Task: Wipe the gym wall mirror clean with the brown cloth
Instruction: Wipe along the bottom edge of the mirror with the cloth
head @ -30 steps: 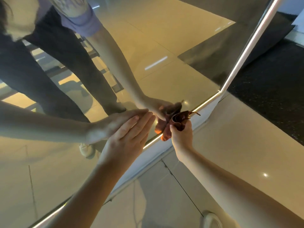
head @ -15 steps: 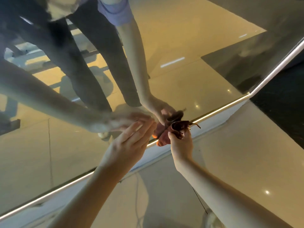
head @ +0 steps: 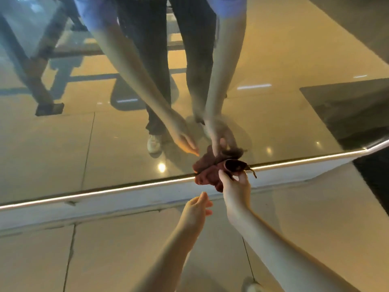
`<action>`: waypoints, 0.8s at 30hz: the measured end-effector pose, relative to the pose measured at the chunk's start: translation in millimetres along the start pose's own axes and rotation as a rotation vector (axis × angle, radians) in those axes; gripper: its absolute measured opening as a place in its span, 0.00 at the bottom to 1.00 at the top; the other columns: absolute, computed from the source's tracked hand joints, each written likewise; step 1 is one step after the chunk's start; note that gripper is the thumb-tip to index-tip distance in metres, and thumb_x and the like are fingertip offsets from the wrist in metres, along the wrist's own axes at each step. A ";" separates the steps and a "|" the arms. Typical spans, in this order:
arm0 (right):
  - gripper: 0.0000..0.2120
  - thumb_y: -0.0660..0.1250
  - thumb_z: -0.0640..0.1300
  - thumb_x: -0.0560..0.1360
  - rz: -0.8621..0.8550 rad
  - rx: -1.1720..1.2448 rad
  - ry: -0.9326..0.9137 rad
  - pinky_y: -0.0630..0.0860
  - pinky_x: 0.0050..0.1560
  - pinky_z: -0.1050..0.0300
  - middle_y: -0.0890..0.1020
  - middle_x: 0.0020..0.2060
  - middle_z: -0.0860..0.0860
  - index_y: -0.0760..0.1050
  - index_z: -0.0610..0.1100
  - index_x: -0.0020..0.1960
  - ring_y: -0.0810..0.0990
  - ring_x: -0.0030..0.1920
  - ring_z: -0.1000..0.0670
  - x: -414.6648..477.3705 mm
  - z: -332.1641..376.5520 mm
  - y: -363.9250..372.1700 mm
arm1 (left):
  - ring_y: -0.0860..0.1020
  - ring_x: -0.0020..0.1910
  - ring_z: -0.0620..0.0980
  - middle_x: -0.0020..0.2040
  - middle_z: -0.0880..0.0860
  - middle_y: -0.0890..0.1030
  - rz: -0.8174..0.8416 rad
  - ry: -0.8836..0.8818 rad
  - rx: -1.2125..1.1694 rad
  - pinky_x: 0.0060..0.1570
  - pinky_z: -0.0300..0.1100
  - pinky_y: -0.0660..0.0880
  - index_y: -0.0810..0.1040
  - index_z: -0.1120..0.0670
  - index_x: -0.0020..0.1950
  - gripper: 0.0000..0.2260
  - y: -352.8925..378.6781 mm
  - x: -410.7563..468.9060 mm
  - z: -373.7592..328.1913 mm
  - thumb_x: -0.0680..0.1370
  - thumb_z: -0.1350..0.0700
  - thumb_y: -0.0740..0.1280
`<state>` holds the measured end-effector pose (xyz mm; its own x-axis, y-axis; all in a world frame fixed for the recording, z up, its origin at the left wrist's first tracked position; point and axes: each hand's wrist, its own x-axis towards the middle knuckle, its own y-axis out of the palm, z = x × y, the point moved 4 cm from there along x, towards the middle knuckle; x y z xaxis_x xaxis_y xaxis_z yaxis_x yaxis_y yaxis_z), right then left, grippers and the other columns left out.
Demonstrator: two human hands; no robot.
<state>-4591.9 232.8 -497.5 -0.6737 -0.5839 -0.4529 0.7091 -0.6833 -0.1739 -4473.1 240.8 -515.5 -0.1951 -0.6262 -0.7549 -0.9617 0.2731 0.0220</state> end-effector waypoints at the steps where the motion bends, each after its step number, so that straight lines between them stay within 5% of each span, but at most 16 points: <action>1: 0.07 0.69 0.43 0.77 0.030 -0.039 -0.003 0.72 0.39 0.62 0.81 0.44 0.51 0.75 0.47 0.54 0.80 0.43 0.52 -2.3 0.6 1.9 | 0.77 0.44 0.47 0.49 0.50 0.80 0.019 -0.023 -0.080 0.45 0.39 0.70 0.77 0.54 0.53 0.14 8.1 0.7 2.6 0.86 0.49 0.54; 5: 0.06 0.70 0.42 0.76 0.133 -0.190 -0.026 0.74 0.47 0.57 0.83 0.46 0.49 0.79 0.46 0.53 0.81 0.49 0.46 -7.2 2.9 1.6 | 0.81 0.53 0.48 0.54 0.52 0.84 0.003 -0.019 -0.507 0.63 0.49 0.73 0.79 0.52 0.55 0.18 33.9 3.2 -8.0 0.87 0.47 0.52; 9: 0.08 0.69 0.41 0.76 0.247 -0.322 -0.018 0.72 0.44 0.57 0.83 0.41 0.49 0.79 0.51 0.40 0.80 0.46 0.47 -4.6 15.1 -9.7 | 0.81 0.53 0.55 0.51 0.57 0.83 -0.146 -0.079 -0.875 0.57 0.48 0.78 0.77 0.57 0.55 0.12 43.8 10.2 -25.4 0.86 0.51 0.58; 13: 0.13 0.66 0.38 0.77 0.209 -0.392 -0.003 0.73 0.42 0.52 0.77 0.32 0.50 0.75 0.47 0.33 0.76 0.40 0.46 -1.3 33.1 -21.3 | 0.78 0.41 0.54 0.44 0.59 0.78 -0.236 -0.163 -1.087 0.46 0.48 0.80 0.73 0.58 0.52 0.03 51.2 10.4 -43.8 0.84 0.60 0.61; 17: 0.10 0.63 0.37 0.78 0.134 -0.242 0.058 0.79 0.52 0.44 0.79 0.34 0.50 0.77 0.44 0.40 0.79 0.41 0.47 -6.1 42.1 -23.6 | 0.77 0.42 0.55 0.43 0.60 0.77 -0.282 -0.221 -1.216 0.50 0.46 0.78 0.73 0.60 0.57 0.05 47.7 6.1 -48.9 0.82 0.61 0.65; 22: 0.07 0.62 0.38 0.80 0.180 -0.092 0.126 0.77 0.47 0.55 0.80 0.45 0.48 0.76 0.43 0.56 0.81 0.47 0.49 -15.4 47.4 -12.1 | 0.76 0.43 0.53 0.49 0.59 0.78 -0.397 -0.240 -1.259 0.52 0.47 0.76 0.73 0.60 0.65 0.13 13.8 6.5 -42.9 0.83 0.57 0.66; 24: 0.07 0.62 0.38 0.80 0.206 -0.043 0.160 0.76 0.46 0.57 0.80 0.45 0.48 0.76 0.42 0.56 0.81 0.48 0.50 -19.7 49.7 -4.7 | 0.77 0.45 0.53 0.53 0.60 0.79 -0.420 -0.200 -1.287 0.54 0.49 0.76 0.71 0.60 0.69 0.15 1.5 5.6 -42.9 0.83 0.58 0.65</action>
<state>-4592.3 225.8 -444.3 -0.4750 -0.6298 -0.6146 0.8386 -0.5357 -0.0991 -4483.9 206.3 -491.6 0.0787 -0.3471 -0.9345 -0.4601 -0.8442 0.2749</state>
